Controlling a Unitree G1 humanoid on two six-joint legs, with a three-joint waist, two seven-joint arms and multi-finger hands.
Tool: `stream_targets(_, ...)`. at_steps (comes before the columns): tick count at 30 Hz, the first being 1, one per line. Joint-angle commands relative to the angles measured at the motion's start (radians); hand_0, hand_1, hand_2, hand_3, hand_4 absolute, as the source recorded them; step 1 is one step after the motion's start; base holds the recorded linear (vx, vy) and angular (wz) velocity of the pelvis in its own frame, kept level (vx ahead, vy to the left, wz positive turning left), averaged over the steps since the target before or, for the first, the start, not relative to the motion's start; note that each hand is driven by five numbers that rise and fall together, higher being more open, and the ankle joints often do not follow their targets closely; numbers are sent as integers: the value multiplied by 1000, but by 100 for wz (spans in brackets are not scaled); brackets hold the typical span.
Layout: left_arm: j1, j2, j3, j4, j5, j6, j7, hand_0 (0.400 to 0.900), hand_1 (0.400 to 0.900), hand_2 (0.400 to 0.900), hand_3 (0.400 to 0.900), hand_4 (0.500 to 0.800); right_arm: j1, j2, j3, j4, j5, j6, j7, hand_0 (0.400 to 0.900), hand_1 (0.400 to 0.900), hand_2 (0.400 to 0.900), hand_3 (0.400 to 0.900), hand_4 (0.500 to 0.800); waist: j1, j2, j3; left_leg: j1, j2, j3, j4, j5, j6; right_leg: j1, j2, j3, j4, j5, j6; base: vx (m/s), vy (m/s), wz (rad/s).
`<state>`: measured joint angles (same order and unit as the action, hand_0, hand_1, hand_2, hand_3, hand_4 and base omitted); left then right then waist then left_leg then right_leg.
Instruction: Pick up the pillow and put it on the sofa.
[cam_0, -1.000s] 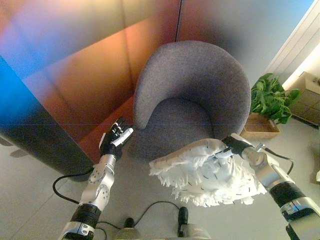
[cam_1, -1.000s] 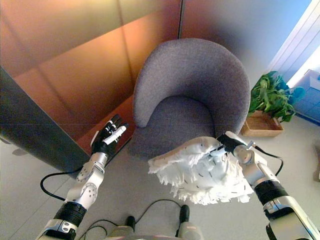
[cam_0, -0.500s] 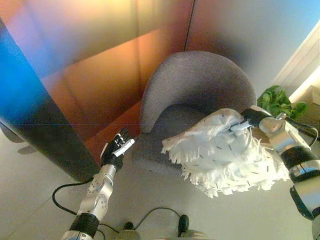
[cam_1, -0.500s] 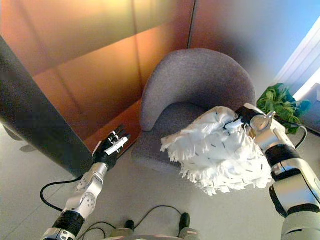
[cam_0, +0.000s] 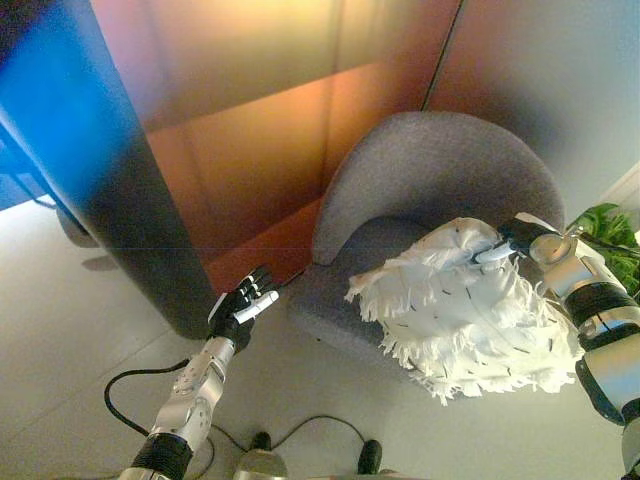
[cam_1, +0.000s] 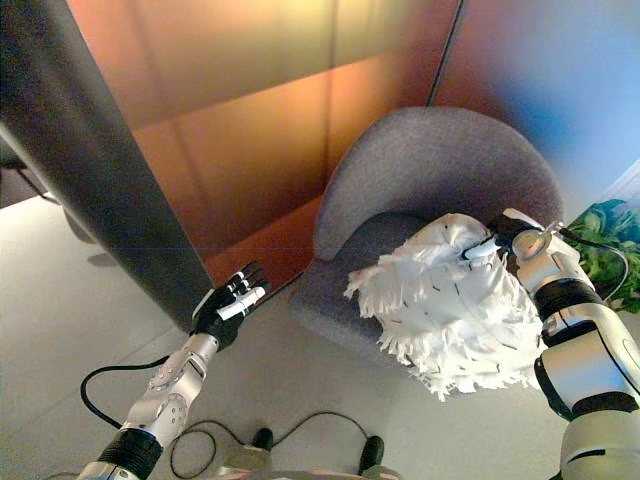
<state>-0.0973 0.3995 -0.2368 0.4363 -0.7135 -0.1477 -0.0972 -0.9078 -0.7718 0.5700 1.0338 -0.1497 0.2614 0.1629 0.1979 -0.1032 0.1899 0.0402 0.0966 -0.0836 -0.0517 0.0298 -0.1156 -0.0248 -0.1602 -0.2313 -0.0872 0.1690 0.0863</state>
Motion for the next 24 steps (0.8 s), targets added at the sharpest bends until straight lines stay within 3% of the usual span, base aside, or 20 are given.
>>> stream_targets(1,-234,37,-80,-95,-31,-135,-12,900,900,900,900,800,-409,-86,100,23,-17,8,-267,400,400,400,400,500,22,5,77,-103,24,-24,-36,51,6,35,-23,13,3,-18,107,-379,-35,-12)
stream_targets(2,-259,42,-85,-114,-42,-152,4,900,900,900,900,800,-442,-87,123,21,-26,28,-339,614,614,614,614,628,19,12,106,-134,20,-27,-36,59,10,6,-19,19,1,-12,106,-258,-16,-10)
stream_targets(3,-266,41,-87,-122,-41,-156,12,900,900,900,900,800,-451,-88,131,20,-26,40,-360,841,841,841,841,765,17,15,114,-145,19,-28,-36,62,11,-4,-17,21,2,-10,106,-239,2,-12)
stream_targets(4,-276,44,-94,-137,-44,-168,25,900,900,900,900,800,-461,-90,141,24,-23,46,-390,900,900,900,900,800,15,19,130,-163,14,-31,-36,67,14,-22,-14,28,2,-7,104,-128,15,-9)
stream_targets(10,-292,60,-108,-167,-62,-169,72,900,900,900,900,800,-473,-96,184,18,-23,83,-426,900,900,900,900,800,3,20,138,-171,1,-19,-36,68,18,-43,-23,31,11,-4,104,-11,34,-6)
stream_targets(24,-274,56,-92,-153,-73,-151,59,900,900,900,900,800,-468,-115,185,68,-72,78,-459,900,900,900,900,800,-8,21,99,-128,-10,12,-36,48,16,-20,-39,24,11,-11,107,2,16,-1)
